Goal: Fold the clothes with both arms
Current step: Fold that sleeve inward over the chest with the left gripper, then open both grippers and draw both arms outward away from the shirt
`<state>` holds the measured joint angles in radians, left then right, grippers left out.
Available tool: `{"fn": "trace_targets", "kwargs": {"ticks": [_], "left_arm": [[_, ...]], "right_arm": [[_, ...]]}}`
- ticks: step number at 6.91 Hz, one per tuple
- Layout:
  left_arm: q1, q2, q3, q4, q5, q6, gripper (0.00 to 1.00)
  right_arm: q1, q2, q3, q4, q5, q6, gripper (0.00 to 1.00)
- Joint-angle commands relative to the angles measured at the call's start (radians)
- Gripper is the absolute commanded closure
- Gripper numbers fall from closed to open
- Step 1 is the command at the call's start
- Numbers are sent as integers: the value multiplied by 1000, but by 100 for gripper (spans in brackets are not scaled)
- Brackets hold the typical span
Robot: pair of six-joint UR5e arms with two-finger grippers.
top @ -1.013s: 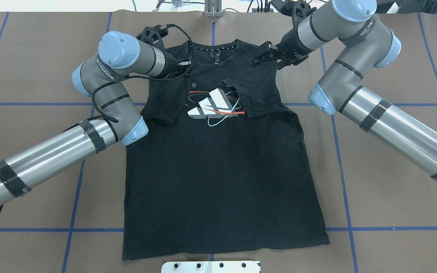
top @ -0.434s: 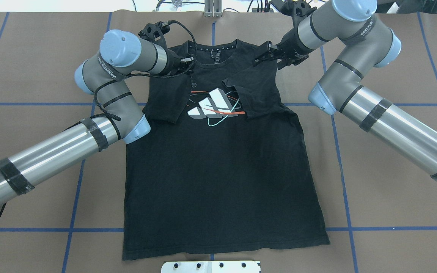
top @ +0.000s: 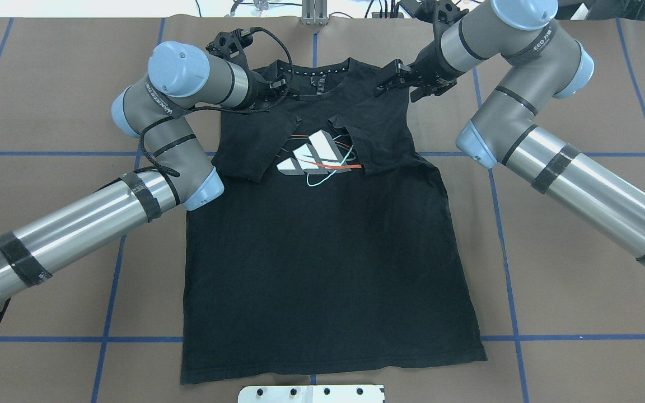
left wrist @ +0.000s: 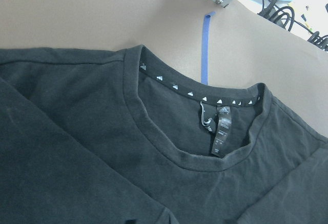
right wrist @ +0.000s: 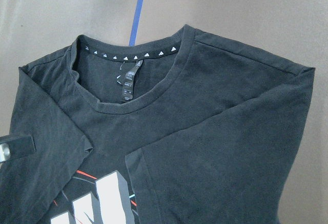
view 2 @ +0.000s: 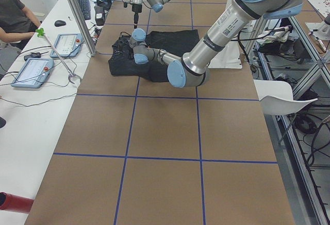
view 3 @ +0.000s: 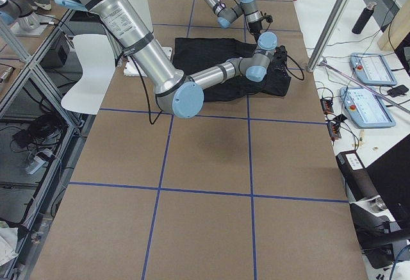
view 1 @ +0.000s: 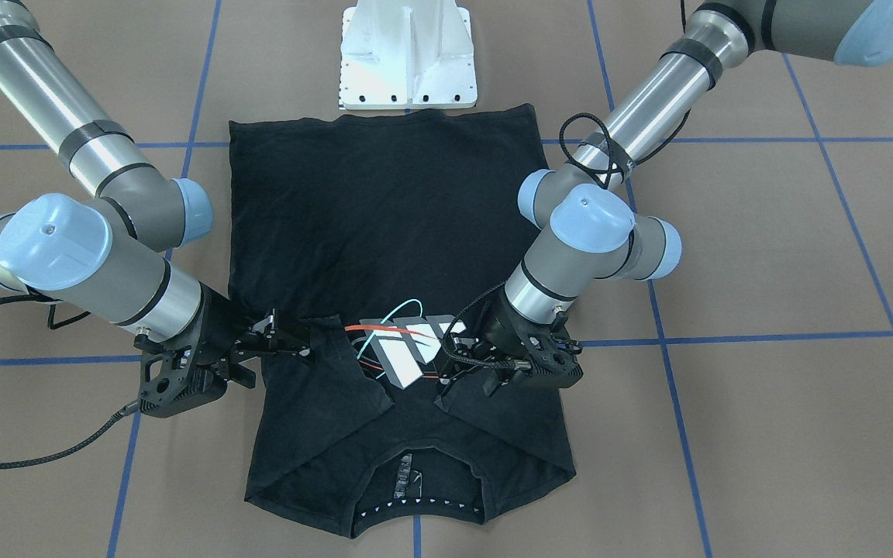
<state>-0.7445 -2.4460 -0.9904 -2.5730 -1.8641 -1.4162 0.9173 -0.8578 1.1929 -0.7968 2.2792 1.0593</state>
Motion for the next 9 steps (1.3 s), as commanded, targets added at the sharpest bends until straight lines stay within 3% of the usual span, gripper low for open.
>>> {"fn": "trace_targets", "kwargs": {"ticks": [1, 2, 5, 7, 9], "left_arm": [[-22, 5, -54, 17, -62, 0, 0], [-54, 30, -80, 42, -186, -1, 0], [-120, 327, -473, 150, -312, 3, 0], [-142, 479, -708, 283, -346, 13, 0], [-138, 626, -856, 352, -348, 13, 0]], "right_arm": [[32, 3, 11, -57, 96, 11, 1], [44, -24, 54, -96, 133, 13, 1], [45, -196, 349, -331, 143, 62, 1], [43, -339, 497, -358, 164, 64, 1], [40, -482, 609, -348, 178, 83, 1]]}}
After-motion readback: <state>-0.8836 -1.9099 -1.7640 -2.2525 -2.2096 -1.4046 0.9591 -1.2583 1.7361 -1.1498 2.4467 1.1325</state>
